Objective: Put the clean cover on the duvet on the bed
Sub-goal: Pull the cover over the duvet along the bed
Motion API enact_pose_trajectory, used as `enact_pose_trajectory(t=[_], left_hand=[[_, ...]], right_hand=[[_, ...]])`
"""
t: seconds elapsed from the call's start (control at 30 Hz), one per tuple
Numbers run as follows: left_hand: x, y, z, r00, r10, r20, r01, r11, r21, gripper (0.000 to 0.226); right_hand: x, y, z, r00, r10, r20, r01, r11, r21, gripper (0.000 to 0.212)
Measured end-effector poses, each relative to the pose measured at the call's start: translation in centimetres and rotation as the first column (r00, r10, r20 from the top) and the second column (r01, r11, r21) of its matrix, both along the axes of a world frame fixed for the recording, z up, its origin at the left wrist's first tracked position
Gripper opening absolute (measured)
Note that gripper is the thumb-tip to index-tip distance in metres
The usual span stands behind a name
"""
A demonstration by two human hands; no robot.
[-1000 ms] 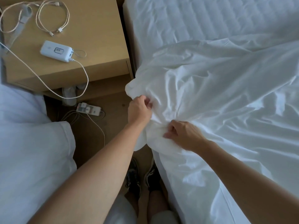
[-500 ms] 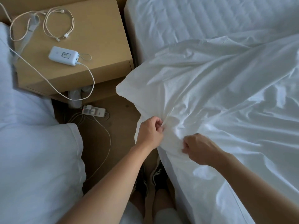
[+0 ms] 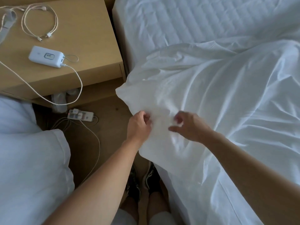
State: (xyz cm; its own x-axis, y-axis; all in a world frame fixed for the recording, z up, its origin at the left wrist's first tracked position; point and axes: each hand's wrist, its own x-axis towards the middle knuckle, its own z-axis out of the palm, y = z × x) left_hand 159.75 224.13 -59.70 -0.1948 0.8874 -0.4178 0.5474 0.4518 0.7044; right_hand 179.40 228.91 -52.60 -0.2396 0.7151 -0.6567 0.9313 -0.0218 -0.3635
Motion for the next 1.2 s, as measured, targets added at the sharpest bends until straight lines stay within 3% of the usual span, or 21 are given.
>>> enact_pose_trajectory(t=[0.03,0.07,0.23,0.37,0.47,0.53,0.6,0.67,0.73,0.8,0.9,0.97,1.03,1.1,1.17,1.2], left_hand=[[0.3,-0.1,0.0,0.999,0.024,0.027,-0.024,1.000,0.000,0.006],[0.5,-0.2,0.1,0.998,0.044,0.044,-0.044,0.999,-0.004,0.011],[0.4,-2.5,0.4,0.993,-0.024,0.115,0.029,0.999,-0.043,0.019],[-0.7,-4.2,0.2,0.961,-0.185,0.206,0.211,0.971,-0.112,0.019],[-1.8,-3.4,0.2,0.952,-0.178,0.247,0.213,0.969,-0.123,0.012],[-2.2,-2.3,0.1,0.976,-0.055,0.210,0.080,0.990,-0.112,0.003],[-2.7,-1.1,-0.4,0.973,0.173,0.154,-0.157,0.981,-0.110,0.006],[-3.1,-0.2,-1.0,0.914,0.378,0.151,-0.355,0.922,-0.155,0.013],[-3.1,0.2,-1.6,0.850,0.493,0.184,-0.446,0.861,-0.243,0.022],[-2.9,0.2,-2.4,0.789,0.579,0.206,-0.513,0.805,-0.298,0.029],[-2.4,-0.4,-3.3,0.730,0.652,0.205,-0.598,0.754,-0.270,0.030],[-2.2,-0.7,-3.5,0.730,0.646,0.224,-0.603,0.762,-0.236,0.026],[-1.8,-1.2,-3.2,0.775,0.595,0.214,-0.566,0.804,-0.183,0.022],[-1.0,-1.9,-2.3,0.825,0.545,0.152,-0.528,0.838,-0.138,0.018],[0.3,-3.4,-1.1,0.876,0.468,0.117,-0.464,0.884,-0.062,0.018],[1.0,-4.3,-0.4,0.896,0.427,0.121,-0.429,0.903,-0.013,0.019]], right_hand=[[-1.2,0.9,-0.4,0.999,-0.030,-0.020,0.032,0.989,0.141,0.055],[-2.4,1.4,-1.1,0.999,-0.036,-0.029,0.041,0.984,0.174,0.061],[-5.4,0.5,-2.6,0.998,-0.057,-0.015,0.059,0.974,0.219,0.007],[-5.2,-0.4,-2.2,0.995,0.047,0.083,-0.053,0.995,0.083,0.015],[-4.2,-0.5,-1.4,0.979,0.148,0.140,-0.144,0.989,-0.039,0.027],[-3.1,-0.6,-0.7,0.943,0.279,0.183,-0.258,0.957,-0.130,0.023],[-1.7,-0.6,0.2,0.870,0.444,0.215,-0.378,0.880,-0.289,0.010],[0.1,-0.6,0.9,0.831,0.508,0.228,-0.369,0.809,-0.458,0.007],[1.0,-0.2,1.4,0.839,0.502,0.209,-0.300,0.747,-0.593,0.017],[0.5,0.4,1.4,0.797,0.574,0.190,-0.346,0.690,-0.635,0.023],[-2.7,1.1,1.0,0.679,0.710,0.188,-0.524,0.648,-0.553,0.010],[-5.0,1.7,0.5,0.652,0.728,0.211,-0.589,0.662,-0.462,0.005],[-6.8,2.4,-0.1,0.748,0.618,0.242,-0.550,0.782,-0.295,0.002],[-8.0,3.0,-0.5,0.904,0.377,0.203,-0.387,0.922,0.011,0.017],[-8.6,3.1,-1.4,0.956,0.228,0.183,-0.275,0.913,0.300,0.040],[-8.8,3.1,-2.0,0.960,0.211,0.185,-0.266,0.896,0.356,0.045]])
